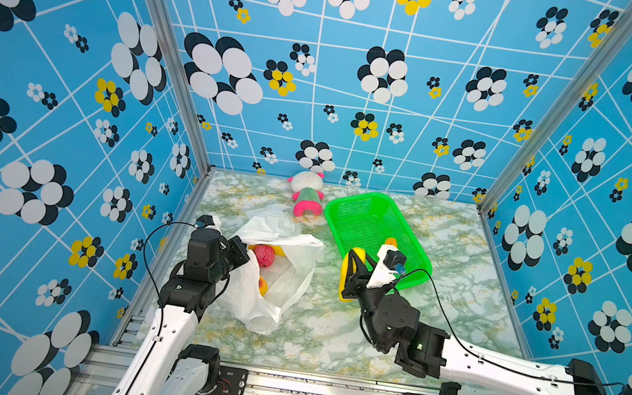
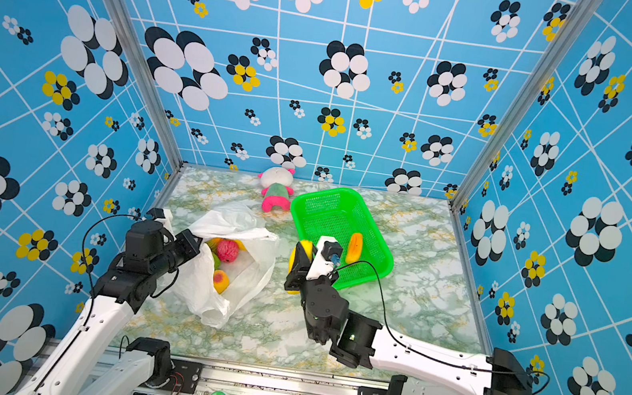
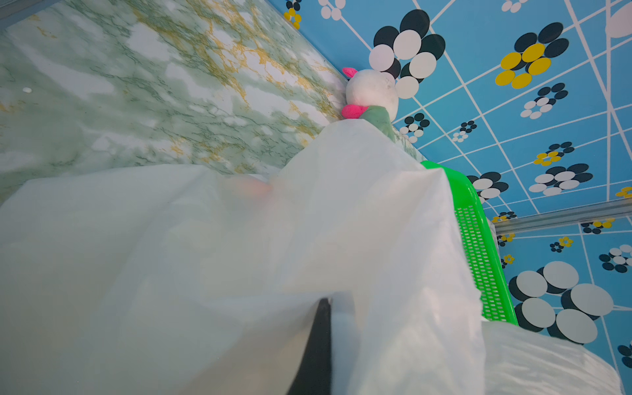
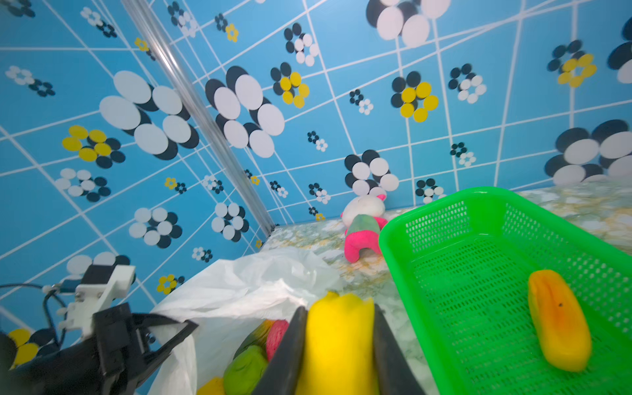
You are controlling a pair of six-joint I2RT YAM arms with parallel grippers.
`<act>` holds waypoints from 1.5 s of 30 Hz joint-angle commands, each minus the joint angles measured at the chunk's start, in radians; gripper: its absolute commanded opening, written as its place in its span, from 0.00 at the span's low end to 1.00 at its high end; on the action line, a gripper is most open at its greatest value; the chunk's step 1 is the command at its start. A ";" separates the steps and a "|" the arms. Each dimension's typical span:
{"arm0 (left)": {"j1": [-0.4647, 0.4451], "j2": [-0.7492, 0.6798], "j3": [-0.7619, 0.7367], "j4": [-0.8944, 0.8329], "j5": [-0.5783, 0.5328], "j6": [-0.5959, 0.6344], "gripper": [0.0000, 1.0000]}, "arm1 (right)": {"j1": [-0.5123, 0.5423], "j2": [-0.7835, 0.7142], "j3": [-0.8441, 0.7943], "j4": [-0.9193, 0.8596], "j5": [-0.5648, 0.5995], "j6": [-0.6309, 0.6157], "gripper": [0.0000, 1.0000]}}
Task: Untie the knot of the plastic bag and take out the fruit
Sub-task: 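Lift the yellow mango out of the bag with the right gripper, then lower the yellow mango into the green basket and open the right gripper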
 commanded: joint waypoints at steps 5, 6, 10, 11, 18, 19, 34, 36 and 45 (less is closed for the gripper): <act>0.008 -0.003 0.025 -0.012 -0.014 0.016 0.00 | -0.223 -0.015 -0.016 -0.171 0.060 0.100 0.20; 0.007 -0.003 0.027 -0.013 -0.013 0.017 0.00 | -0.261 0.010 -0.003 -0.201 0.054 0.118 0.21; 0.007 -0.001 0.028 -0.013 -0.013 0.016 0.00 | -0.391 0.131 0.067 -0.316 0.013 0.190 0.20; 0.008 0.000 0.027 -0.013 -0.013 0.017 0.00 | -0.426 0.169 0.088 -0.356 -0.007 0.221 0.20; 0.008 -0.001 0.028 -0.010 -0.007 0.018 0.00 | -0.598 0.421 0.222 -0.465 -0.257 0.318 0.19; 0.007 -0.002 0.027 -0.009 -0.004 0.020 0.00 | -0.605 0.457 0.246 -0.474 -0.267 0.319 0.19; -0.111 -0.043 0.079 -0.014 -0.049 0.129 0.00 | -0.650 0.723 0.432 -0.583 -0.333 0.329 0.50; -0.169 -0.060 0.096 -0.033 -0.119 0.159 0.00 | -0.659 0.721 0.422 -0.584 -0.333 0.338 0.57; -0.289 -0.093 0.125 -0.069 -0.269 0.208 0.00 | -0.658 0.494 0.238 -0.477 -0.334 0.335 0.77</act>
